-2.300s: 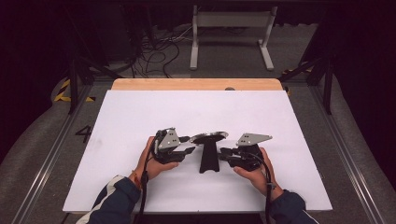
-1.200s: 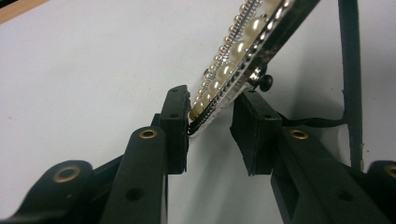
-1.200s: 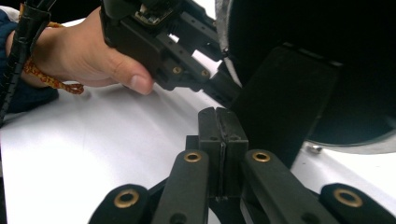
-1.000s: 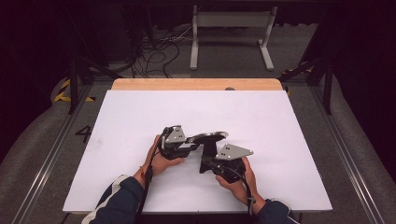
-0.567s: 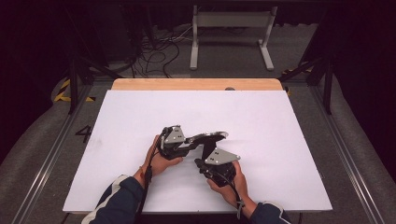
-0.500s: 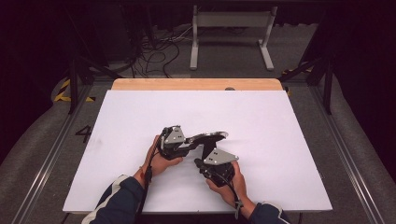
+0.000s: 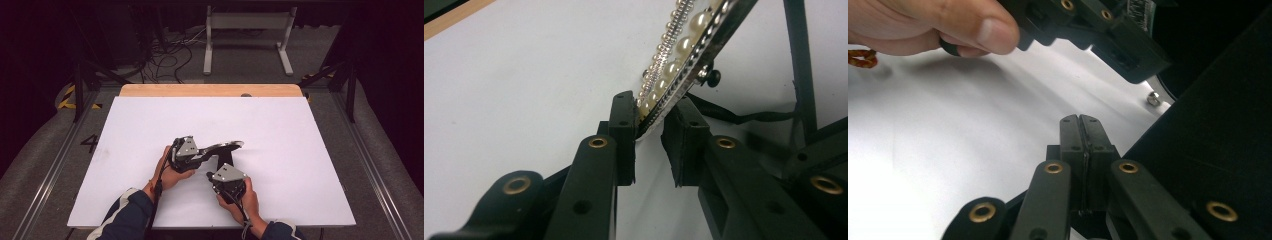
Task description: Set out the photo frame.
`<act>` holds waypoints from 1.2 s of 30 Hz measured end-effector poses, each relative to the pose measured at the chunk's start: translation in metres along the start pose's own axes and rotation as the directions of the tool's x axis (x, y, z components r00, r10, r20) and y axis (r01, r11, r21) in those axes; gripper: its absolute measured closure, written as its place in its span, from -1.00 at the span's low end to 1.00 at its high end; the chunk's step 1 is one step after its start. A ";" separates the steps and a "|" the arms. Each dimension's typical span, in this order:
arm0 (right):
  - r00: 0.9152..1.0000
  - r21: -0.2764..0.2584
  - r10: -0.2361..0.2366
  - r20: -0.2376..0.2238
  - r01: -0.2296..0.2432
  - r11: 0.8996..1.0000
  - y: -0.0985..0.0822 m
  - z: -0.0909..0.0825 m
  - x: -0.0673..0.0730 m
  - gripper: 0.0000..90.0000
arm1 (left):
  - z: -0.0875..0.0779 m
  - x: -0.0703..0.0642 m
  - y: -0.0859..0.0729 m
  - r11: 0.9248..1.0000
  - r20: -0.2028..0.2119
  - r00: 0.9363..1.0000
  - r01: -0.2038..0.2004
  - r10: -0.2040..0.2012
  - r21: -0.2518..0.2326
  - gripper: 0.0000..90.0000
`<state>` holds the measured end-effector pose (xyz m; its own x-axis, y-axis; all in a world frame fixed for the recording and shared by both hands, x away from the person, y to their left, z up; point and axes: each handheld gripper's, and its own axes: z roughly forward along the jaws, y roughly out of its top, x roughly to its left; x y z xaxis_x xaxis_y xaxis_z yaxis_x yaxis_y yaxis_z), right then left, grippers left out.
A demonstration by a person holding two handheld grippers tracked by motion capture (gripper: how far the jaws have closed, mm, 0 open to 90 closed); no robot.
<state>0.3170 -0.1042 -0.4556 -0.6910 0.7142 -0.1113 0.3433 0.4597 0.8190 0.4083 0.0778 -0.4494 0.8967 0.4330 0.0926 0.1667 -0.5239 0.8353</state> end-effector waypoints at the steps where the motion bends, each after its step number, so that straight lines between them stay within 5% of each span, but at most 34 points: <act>1: 1.000 0.006 -0.002 0.003 0.002 1.000 -0.001 0.000 0.000 1.00 | 0.000 -0.001 0.000 1.000 -0.002 1.000 -0.005 0.005 0.005 0.69; 12: 0.999 0.017 0.042 0.024 -0.042 0.999 -0.006 -0.007 -0.006 1.00 | -0.003 -0.010 0.003 0.999 -0.044 0.998 -0.037 0.039 0.031 0.74; 25: 0.996 0.022 0.095 0.001 -0.095 0.995 -0.011 -0.013 -0.019 1.00 | -0.001 -0.015 0.004 0.999 -0.042 0.998 -0.037 0.038 0.027 0.74; 36: 0.995 0.020 0.094 -0.019 -0.094 0.995 -0.014 -0.016 -0.029 1.00 | 0.001 -0.016 0.005 1.000 -0.034 0.999 -0.023 0.024 0.008 0.68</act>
<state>0.3218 -0.1397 -0.4544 -0.6676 0.7442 -0.0233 0.4192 0.4015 0.8143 0.3950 0.0679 -0.4475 0.8859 0.4452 0.1307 0.1489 -0.5397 0.8286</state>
